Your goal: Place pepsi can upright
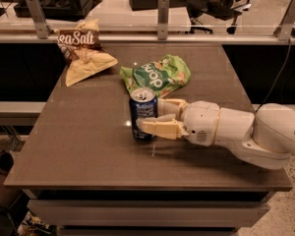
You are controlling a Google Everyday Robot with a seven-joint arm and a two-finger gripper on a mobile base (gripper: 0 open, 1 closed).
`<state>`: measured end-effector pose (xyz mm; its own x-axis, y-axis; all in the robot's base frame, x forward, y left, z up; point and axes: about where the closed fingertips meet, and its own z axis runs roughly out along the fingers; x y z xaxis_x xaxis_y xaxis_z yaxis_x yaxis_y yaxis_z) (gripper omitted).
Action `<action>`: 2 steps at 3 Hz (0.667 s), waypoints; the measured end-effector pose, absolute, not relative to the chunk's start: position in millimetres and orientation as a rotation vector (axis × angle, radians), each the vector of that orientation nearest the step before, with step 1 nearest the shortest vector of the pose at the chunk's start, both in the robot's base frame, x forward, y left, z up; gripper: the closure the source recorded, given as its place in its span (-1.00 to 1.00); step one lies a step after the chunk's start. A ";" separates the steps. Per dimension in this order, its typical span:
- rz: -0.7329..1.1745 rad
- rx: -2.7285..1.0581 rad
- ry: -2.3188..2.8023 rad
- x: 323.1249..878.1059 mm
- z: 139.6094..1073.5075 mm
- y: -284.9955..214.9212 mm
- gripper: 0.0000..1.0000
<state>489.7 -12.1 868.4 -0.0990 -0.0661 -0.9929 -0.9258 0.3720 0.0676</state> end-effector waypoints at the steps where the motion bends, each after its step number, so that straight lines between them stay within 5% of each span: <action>1: 0.943 -0.945 1.485 489.1 869.3 -9.8 0.17; 2: 0.945 -0.949 1.483 488.6 870.1 -7.8 -0.26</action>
Offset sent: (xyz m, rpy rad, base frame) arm -0.0005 0.0018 0.0007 -0.0005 -0.0012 0.0032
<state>488.6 -7.8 870.1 -0.0956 -0.0683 -0.9931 -0.9288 0.3650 0.0643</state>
